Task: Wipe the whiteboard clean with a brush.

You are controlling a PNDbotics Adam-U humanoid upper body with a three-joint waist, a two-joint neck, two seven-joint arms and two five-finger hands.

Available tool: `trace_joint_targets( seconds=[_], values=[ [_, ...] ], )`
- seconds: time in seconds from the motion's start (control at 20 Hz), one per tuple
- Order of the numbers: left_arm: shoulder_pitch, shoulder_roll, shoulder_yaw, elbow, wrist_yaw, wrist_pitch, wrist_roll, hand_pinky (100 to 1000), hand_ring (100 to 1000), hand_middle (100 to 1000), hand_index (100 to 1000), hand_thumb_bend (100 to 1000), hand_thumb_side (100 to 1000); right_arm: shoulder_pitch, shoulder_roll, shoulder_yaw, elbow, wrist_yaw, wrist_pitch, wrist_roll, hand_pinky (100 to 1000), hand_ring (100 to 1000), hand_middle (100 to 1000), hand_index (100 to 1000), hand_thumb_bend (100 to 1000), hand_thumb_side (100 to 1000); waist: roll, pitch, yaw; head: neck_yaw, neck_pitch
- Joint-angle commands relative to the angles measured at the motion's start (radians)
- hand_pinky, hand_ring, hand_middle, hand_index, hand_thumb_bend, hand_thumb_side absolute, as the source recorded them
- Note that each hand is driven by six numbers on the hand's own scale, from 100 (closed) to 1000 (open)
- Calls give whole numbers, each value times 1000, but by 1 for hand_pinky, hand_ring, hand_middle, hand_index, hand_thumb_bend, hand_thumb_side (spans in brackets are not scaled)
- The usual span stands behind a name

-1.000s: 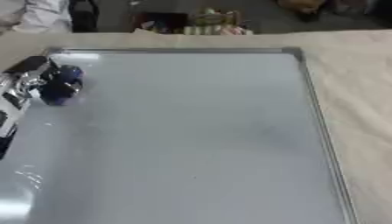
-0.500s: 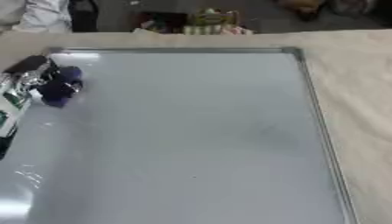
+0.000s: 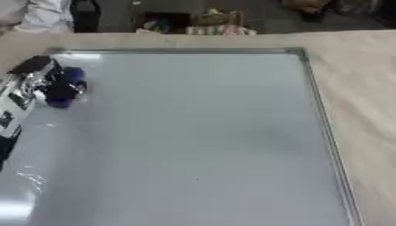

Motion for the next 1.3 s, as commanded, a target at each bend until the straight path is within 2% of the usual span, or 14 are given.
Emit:
trace_joint_targets(
  seconds=[0.05,0.25,0.3,0.35,0.65,0.95,1.05,1.2,1.3],
  values=[
    [-3,-18,-8,17,-7,-3,1,510,521,320,343,133,355,-7,-18,-16,-14,-5,-1,-2,788,802,730,804,100,1000,-3,-16,-6,5,-15],
    [-7,-24,-13,25,-25,-6,-7,517,528,333,302,112,352,-9,-18,-16,-14,-7,-4,-4,788,801,730,804,100,1000,-3,-13,-8,7,-15],
    [-8,-25,-14,27,-32,-8,-12,526,537,345,312,166,370,-9,-19,-16,-14,-7,-5,-3,788,801,730,805,100,1000,-2,-12,-9,9,-16],
    [-9,-26,-15,28,-40,-11,-18,530,542,352,321,172,371,-10,-19,-16,-14,-8,-6,-3,787,801,730,807,100,1000,-2,-11,-10,10,-17],
    [-13,-32,-13,34,-78,-25,-38,533,543,352,407,119,356,-13,-19,-16,-14,-14,-11,-3,788,801,728,807,100,1000,0,-6,-13,12,-20],
    [-14,-37,-20,14,-46,-41,-57,523,532,341,454,101,358,-13,-17,-17,-14,-18,-10,0,789,800,726,807,100,1000,1,-6,-14,11,-21],
    [-13,-36,-28,-1,-33,-45,-64,524,531,340,452,120,368,-12,-17,-17,-14,-18,-10,0,789,800,726,807,100,1000,1,-8,-14,10,-19],
    [-14,-36,-44,-19,-33,-51,-79,532,532,339,447,217,421,-13,-16,-17,-14,-18,-10,0,790,800,725,809,100,1000,2,-10,-13,9,-18],
    [-16,-39,-54,-26,-47,-59,-90,538,535,339,435,247,448,-13,-15,-18,-14,-18,-9,0,790,800,724,809,100,1000,3,-11,-14,11,-20]
  ],
)
